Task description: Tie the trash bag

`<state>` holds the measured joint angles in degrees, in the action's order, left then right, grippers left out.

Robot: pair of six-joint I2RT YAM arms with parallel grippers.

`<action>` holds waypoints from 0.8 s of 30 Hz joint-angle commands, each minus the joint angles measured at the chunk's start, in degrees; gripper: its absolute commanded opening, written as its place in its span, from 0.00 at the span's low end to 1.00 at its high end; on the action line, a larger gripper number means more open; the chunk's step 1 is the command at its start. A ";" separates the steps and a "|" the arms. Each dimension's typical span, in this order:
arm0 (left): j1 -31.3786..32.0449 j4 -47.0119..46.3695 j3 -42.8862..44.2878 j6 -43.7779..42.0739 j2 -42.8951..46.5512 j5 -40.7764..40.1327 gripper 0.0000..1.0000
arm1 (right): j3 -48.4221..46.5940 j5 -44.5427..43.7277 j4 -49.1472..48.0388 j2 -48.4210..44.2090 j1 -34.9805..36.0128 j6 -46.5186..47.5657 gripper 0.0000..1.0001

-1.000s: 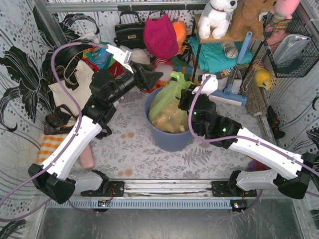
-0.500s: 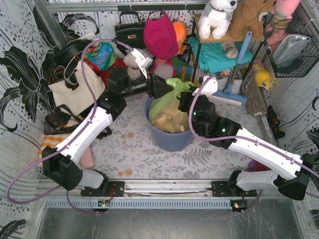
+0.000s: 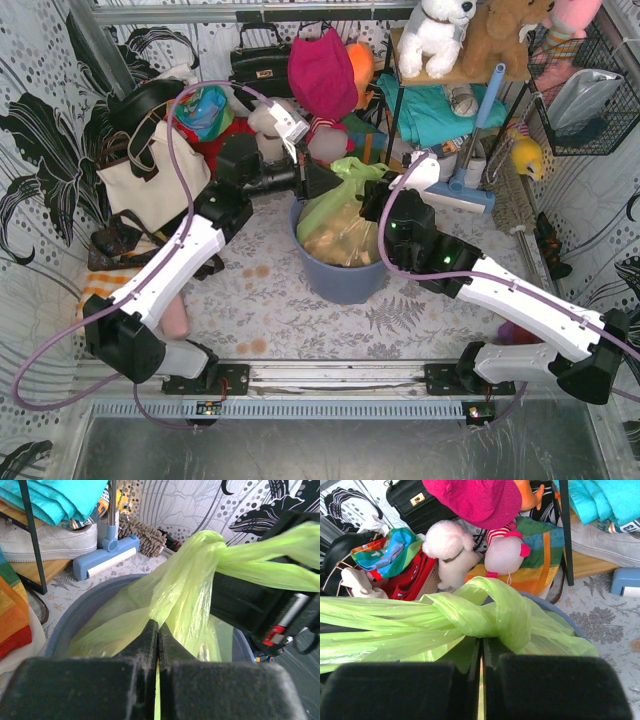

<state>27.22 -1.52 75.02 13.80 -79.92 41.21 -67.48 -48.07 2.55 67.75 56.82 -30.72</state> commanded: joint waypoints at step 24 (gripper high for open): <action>0.31 4.51 -2.67 0.23 10.15 5.91 0.03 | 9.96 20.39 -37.18 4.08 -4.42 16.82 0.00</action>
<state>27.27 4.14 72.95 14.06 -71.42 44.71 -58.96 -31.77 -26.22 71.24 53.04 -16.88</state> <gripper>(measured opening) 0.037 0.003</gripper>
